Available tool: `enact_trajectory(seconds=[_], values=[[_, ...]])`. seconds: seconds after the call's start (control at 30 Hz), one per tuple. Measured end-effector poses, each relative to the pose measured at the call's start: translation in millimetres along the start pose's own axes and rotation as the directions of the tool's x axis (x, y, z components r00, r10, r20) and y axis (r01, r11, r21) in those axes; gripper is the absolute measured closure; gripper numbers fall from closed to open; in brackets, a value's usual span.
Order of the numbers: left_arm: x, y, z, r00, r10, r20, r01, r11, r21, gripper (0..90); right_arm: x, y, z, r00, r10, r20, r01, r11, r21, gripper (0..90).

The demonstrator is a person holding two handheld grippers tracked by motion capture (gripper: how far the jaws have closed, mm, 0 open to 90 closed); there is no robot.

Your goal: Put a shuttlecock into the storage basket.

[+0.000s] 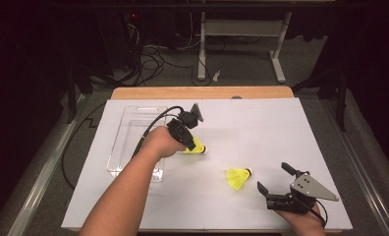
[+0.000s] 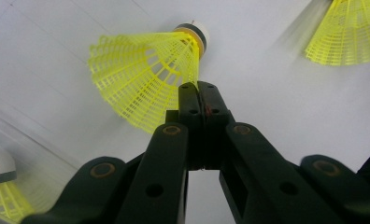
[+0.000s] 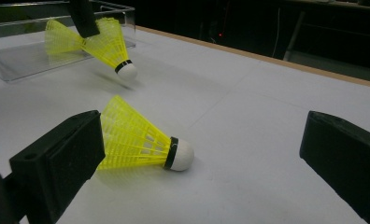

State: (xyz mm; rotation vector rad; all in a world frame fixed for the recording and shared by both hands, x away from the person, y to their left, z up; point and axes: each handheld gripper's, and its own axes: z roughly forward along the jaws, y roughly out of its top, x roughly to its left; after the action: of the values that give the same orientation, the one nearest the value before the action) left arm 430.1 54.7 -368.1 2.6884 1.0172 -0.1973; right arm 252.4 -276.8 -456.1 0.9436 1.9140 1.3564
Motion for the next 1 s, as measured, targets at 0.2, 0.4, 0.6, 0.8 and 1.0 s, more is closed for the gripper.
enact_trajectory(seconds=[0.2, 0.4, 0.6, 0.8, 1.0], values=[[-3.7, -6.0, -1.3, 1.0000, 0.008, -0.003, -0.008, 1.0000, 0.000, 90.0, 0.6, -1.4, 0.2, 1.0000, -0.001, -0.004, 0.001, 1.000, 0.005, 0.7], [-7.0, -13.1, -0.6, 0.9999, 0.006, -0.009, -0.006, 1.0000, -0.004, 90.0, 2.9, 0.5, -3.4, 0.9999, -0.014, -0.005, 0.014, 1.000, -0.005, 0.7], [-6.9, -17.2, -2.1, 1.0000, 0.003, -0.006, -0.003, 1.0000, -0.006, 90.0, 3.9, 0.6, -2.6, 0.9998, -0.018, -0.008, 0.018, 1.000, -0.002, 0.7], [-8.1, -19.1, -2.1, 0.9999, 0.010, 0.003, -0.010, 0.9999, -0.010, 90.0, 4.1, 0.1, -1.0, 0.9998, -0.018, -0.009, 0.018, 1.000, 0.002, 0.7], [-9.2, -20.5, -4.1, 1.0000, 0.008, 0.003, -0.008, 0.9999, -0.012, 90.0, 4.3, 0.2, -1.0, 0.9998, -0.018, -0.010, 0.018, 1.000, 0.002, 0.7]])
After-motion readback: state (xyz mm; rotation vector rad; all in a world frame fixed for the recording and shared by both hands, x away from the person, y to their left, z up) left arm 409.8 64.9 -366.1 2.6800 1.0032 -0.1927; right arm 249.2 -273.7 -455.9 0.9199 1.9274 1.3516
